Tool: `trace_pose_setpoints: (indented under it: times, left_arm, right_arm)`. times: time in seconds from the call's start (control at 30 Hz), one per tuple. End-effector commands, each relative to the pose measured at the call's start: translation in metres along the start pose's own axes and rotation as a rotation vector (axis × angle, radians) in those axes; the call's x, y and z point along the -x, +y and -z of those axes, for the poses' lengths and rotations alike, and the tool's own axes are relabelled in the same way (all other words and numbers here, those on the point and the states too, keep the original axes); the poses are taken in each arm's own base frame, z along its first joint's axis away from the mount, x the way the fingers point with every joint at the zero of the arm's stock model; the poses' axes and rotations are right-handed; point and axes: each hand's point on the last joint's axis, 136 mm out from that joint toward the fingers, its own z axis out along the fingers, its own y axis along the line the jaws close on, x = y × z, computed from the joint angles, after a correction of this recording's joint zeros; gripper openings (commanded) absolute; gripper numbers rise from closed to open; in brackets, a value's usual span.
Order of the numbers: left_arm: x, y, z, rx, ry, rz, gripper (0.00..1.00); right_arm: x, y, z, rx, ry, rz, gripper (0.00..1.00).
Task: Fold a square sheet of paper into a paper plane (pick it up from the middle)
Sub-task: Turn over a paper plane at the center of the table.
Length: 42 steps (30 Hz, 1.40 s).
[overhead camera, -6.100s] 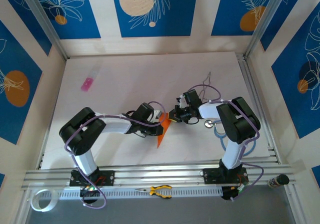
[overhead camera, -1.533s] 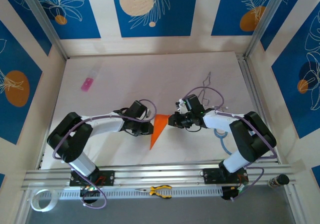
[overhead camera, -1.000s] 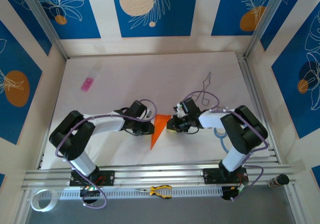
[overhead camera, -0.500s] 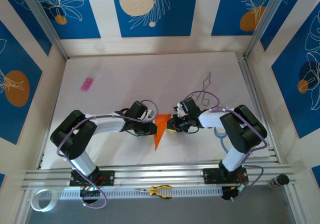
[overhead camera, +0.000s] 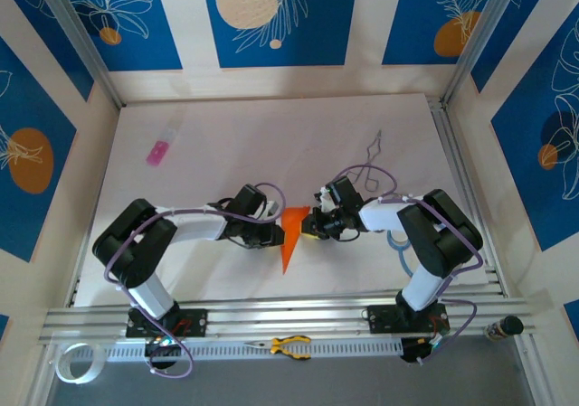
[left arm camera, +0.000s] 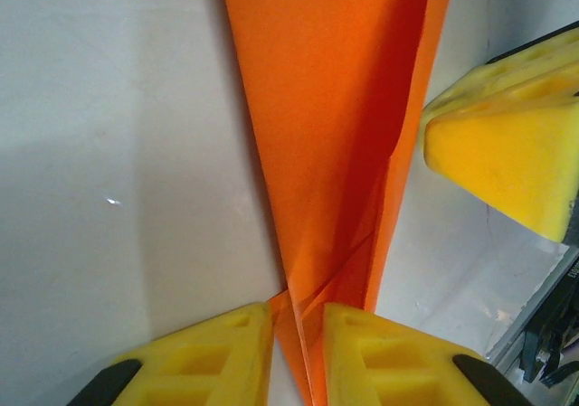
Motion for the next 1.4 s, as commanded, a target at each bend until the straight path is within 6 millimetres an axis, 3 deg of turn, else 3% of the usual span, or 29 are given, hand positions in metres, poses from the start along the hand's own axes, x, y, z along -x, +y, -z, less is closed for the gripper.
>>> trace_pose_setpoints:
  times: [0.0,0.43,1.0,1.37]
  left_arm:
    - [-0.009,0.008,0.005,0.054,0.02,0.022,0.24]
    - [-0.015,-0.006,-0.008,-0.06,0.069,0.089,0.24]
    - [-0.007,-0.016,-0.013,-0.126,0.049,0.094,0.2]
    - [0.001,-0.026,-0.01,-0.168,0.015,0.08,0.05]
  right_arm:
    - [-0.009,-0.002,-0.016,-0.005,0.042,0.01,0.18]
    - [-0.01,-0.003,-0.017,-0.005,0.035,0.01,0.18]
    - [-0.011,-0.002,-0.018,0.002,0.034,0.013,0.17]
    - [-0.01,-0.001,-0.017,0.001,0.032,0.013,0.17]
